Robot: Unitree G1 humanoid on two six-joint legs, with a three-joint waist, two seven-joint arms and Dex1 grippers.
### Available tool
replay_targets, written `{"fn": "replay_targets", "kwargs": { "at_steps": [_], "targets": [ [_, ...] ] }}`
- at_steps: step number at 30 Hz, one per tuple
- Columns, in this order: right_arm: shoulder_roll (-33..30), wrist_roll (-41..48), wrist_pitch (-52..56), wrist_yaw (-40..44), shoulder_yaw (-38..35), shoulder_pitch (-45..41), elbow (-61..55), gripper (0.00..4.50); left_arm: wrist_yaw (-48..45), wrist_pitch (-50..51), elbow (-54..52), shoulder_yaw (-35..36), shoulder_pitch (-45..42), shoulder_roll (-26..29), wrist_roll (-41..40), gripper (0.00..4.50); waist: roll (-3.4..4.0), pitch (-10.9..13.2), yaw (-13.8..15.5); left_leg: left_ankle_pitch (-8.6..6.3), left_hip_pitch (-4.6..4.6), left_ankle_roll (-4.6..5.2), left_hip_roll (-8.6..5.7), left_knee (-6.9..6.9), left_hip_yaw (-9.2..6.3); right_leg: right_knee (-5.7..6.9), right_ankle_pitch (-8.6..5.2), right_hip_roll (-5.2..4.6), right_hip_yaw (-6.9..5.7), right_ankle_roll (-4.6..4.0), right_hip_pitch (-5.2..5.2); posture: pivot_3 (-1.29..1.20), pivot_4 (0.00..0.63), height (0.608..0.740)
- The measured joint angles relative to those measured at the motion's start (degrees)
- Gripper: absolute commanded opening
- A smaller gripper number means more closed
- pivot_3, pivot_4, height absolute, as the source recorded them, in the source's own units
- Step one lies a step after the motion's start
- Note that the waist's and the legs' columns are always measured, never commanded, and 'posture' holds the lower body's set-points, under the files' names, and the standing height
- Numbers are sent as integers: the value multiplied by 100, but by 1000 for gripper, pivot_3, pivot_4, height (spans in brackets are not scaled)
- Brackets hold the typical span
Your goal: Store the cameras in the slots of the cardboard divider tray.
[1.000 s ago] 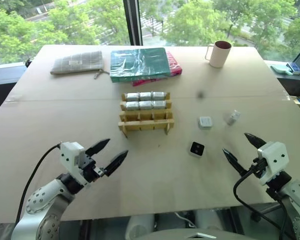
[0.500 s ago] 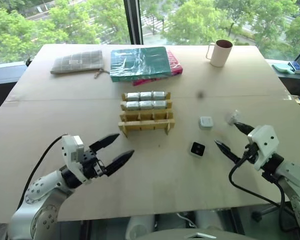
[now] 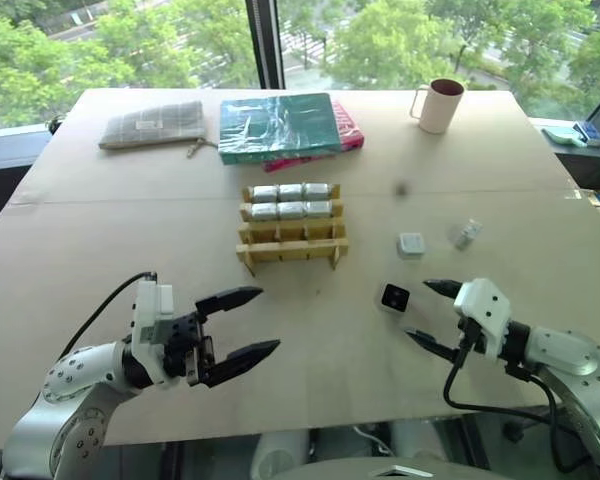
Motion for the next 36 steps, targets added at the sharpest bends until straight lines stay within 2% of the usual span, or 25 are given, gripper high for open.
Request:
{"fn": "replay_targets", "kwargs": {
  "at_steps": [9,12,15,16,20,22,24,26,29,32,36],
  "targets": [
    [269,-163,-7,83,440,-456,664,4500,-441,-148,0,106,87,230,6,4474,7,4,1,3,-4,-5,-3,-1,4,-7,0,3,-11,0,0,0,150,740],
    [297,-179,-34,134,491,-503,833,3639,-532,-184,0,203,87,288,5,4500,7,4,5,4,-4,-6,-3,-1,1,-5,0,3,-17,0,0,0,150,740],
    [339,-216,-138,131,496,-505,930,2201,-566,-191,0,214,83,336,3,4500,9,5,0,4,-4,-6,-3,-1,1,-5,0,4,-17,0,0,0,150,740],
    [346,-232,-193,132,496,-506,939,1862,-566,-190,0,214,80,339,1,4500,9,5,-1,4,-4,-6,-3,-1,2,-5,0,4,-16,0,0,0,150,740],
    [350,-376,-452,115,490,-507,948,1845,-53,110,-73,194,-58,324,-20,4500,9,6,7,4,-4,-6,-3,0,0,-4,0,5,-17,1,2,0,150,740],
    [321,-453,-658,129,487,-528,778,1845,832,631,-337,129,-323,172,-208,4500,9,7,12,4,-4,-6,-4,4,-3,-2,2,3,-16,3,5,0,150,740],
    [283,-512,-798,165,495,-696,490,1845,1738,1290,-584,31,-585,177,-569,4500,8,7,2,5,-3,-6,-4,6,-5,3,16,3,-9,27,9,0,150,740],
    [255,-667,-1005,204,531,-1054,221,1845,2754,2409,-563,-90,-1094,515,-1794,4500,-1,6,-5,8,6,-12,-2,11,-13,28,15,1,-2,28,6,0,150,740],
    [270,-861,-1168,273,713,-1638,17,1845,4063,3287,-199,-398,-1971,665,-3641,4500,2,9,4,12,20,-20,-3,11,-18,48,15,0,-2,28,9,0,150,740],
    [316,-1049,-1325,364,950,-2115,29,1845,5052,3579,133,-832,-2502,599,-4759,4500,-5,9,-4,13,28,-21,-7,10,-9,56,15,3,-4,27,14,0,150,740],
    [513,-1116,-1387,397,1162,-2518,142,1845,5847,3601,479,-1115,-3103,429,-5518,4500,-7,8,0,14,27,-21,-14,10,-7,57,15,4,-6,26,16,0,150,740]
  ]
}}
